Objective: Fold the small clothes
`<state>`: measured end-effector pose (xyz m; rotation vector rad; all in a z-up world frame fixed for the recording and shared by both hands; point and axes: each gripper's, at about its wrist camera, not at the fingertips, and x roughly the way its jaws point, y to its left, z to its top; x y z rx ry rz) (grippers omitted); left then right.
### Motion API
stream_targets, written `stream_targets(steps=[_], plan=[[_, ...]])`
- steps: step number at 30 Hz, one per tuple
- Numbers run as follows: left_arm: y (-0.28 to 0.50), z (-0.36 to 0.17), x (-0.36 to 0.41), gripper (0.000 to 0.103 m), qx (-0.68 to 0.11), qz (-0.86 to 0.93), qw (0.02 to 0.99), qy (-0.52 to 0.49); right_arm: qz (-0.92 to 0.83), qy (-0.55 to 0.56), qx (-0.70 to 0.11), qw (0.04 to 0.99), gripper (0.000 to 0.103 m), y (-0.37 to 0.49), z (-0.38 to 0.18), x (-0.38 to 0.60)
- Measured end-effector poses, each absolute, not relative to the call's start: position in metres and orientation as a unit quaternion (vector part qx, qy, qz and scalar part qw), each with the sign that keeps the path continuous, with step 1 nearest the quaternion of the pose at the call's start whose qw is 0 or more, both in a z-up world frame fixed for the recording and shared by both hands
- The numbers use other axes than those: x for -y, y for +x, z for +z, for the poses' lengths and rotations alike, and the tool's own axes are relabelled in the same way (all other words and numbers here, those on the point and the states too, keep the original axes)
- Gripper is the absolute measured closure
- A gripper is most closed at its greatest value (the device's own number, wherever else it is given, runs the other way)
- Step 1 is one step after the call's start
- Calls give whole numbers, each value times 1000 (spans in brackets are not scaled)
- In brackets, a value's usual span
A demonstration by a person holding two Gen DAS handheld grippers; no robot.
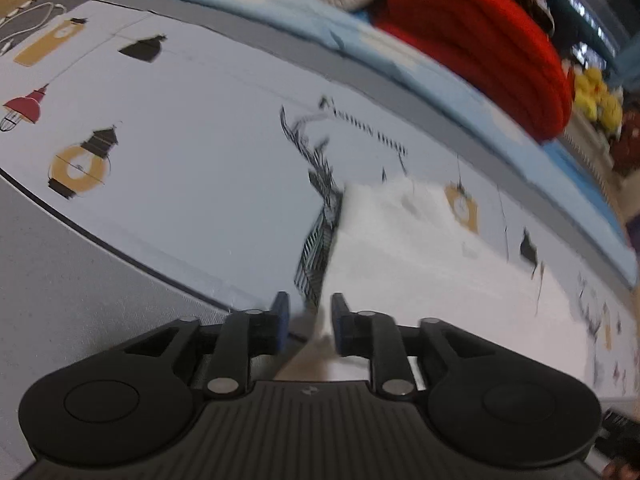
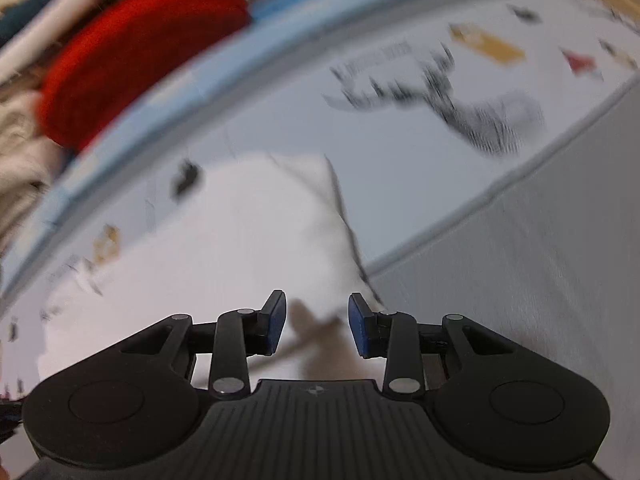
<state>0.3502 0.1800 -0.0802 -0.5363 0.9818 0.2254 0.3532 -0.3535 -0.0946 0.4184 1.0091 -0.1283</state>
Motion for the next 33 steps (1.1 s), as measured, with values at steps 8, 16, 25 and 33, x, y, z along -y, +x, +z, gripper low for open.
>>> stream_targets(steps=[8, 16, 25, 33], plan=[[364, -99, -176, 55, -493, 71, 827, -261, -85, 208, -486, 845, 103, 352, -106, 353], [366, -96, -165, 101, -469, 92, 859, -183, -152, 216, -458, 849, 103, 344, -91, 374], [365, -98, -175, 51, -437, 76, 860, -253, -56, 243, -434, 866, 52, 354, -87, 367], [384, -125, -167, 50, -435, 57, 868, -233, -63, 179, -445, 875, 52, 384, -109, 365]])
